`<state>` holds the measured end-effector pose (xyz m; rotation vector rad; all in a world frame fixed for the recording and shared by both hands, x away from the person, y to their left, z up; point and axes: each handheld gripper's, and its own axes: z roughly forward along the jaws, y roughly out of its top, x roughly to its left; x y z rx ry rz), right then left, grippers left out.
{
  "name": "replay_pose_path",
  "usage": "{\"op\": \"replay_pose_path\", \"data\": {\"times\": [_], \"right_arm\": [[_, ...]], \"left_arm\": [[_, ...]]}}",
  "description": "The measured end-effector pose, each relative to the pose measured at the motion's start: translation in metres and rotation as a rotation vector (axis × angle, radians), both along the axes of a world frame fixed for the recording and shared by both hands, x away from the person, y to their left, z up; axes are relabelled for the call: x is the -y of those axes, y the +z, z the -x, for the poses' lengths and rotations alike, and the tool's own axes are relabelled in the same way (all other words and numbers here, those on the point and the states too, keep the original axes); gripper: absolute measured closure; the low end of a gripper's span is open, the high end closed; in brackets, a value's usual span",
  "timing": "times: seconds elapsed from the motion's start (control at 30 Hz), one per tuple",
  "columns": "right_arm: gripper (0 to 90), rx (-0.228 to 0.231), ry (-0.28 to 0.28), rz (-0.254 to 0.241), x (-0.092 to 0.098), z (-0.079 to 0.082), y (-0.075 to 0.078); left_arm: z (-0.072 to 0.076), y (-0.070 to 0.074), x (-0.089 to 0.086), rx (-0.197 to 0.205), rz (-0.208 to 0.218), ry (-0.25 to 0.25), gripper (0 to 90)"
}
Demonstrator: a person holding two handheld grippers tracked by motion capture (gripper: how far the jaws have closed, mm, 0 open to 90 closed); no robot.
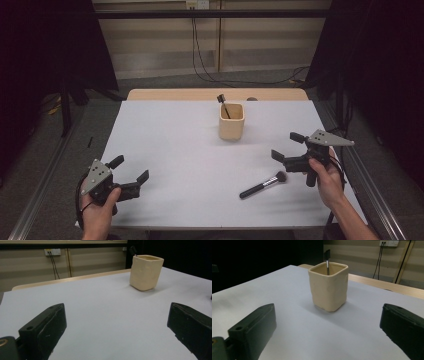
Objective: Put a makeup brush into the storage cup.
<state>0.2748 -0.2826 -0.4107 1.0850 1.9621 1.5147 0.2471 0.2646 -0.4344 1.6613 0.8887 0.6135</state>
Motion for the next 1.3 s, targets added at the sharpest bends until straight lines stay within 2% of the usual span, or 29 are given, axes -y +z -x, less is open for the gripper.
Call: {"op": "replay_pose_path", "data": {"times": [0.1,0.37,0.43,0.57,0.67,0.73,0.83,0.9,0.97,1.0,1.03,1.07,1.2,1.23,1.27,1.3], "right_arm": [[0.0,-0.035,0.01,0.0,-0.003,-0.006,0.001],[0.0,-0.046,0.025,0.012,-0.007,-0.014,0.005],[0.0,-0.062,0.039,0.05,-0.008,-0.015,0.005],[0.0,-0.104,0.089,0.04,-0.007,-0.017,0.008],[0.0,-0.121,0.097,0.091,-0.009,-0.02,0.01],[0.1,-0.153,0.127,0.097,-0.01,-0.023,0.011],[0.8,-0.238,0.216,0.104,-0.01,-0.03,0.011],[0.9,-0.264,0.222,0.15,-0.012,-0.033,0.01],[1.0,-0.304,0.255,0.165,-0.013,-0.036,0.009],[1.0,-0.304,0.255,0.165,-0.013,-0.036,0.009],[1.2,-0.344,0.303,0.183,-0.014,-0.039,0.008],[1.4,-0.358,0.318,0.202,-0.015,-0.04,0.007],[1.8,-0.402,0.36,0.274,-0.018,-0.041,0.004],[1.8,-0.402,0.36,0.274,-0.018,-0.041,0.004],[2.1,-0.422,0.374,0.318,-0.02,-0.041,0.002],[2.1,-0.432,0.378,0.336,-0.021,-0.04,0.002]], "left_arm": [[-0.001,0.0,0.0,-0.003,0.003,0.002,2.3],[-0.006,0.0,0.002,0.001,0.0,-0.009,2.4],[-0.01,0.0,0.003,-0.002,0.002,-0.013,2.3],[-0.012,-0.001,0.005,-0.004,0.009,-0.015,2.3],[-0.013,0.0,0.006,-0.006,0.001,-0.018,2.4],[-0.013,0.0,0.006,-0.005,-0.002,-0.021,2.4],[-0.012,0.0,0.006,-0.005,0.007,-0.02,2.4],[-0.011,0.0,0.005,-0.006,-0.001,-0.019,2.4],[-0.011,-0.001,0.005,-0.006,0.004,-0.015,2.3],[-0.011,-0.001,0.004,-0.004,0.001,-0.016,2.3],[-0.01,-0.001,0.003,-0.005,-0.001,-0.013,2.4],[-0.01,-0.001,0.003,-0.003,-0.001,-0.013,2.4],[-0.008,-0.001,0.002,-0.003,0.002,-0.01,2.4],[-0.008,-0.001,0.002,-0.003,0.002,-0.01,2.4],[-0.008,-0.001,0.003,-0.006,0.003,-0.008,2.4],[-0.009,0.0,0.003,-0.005,-0.001,-0.011,2.4]]}}
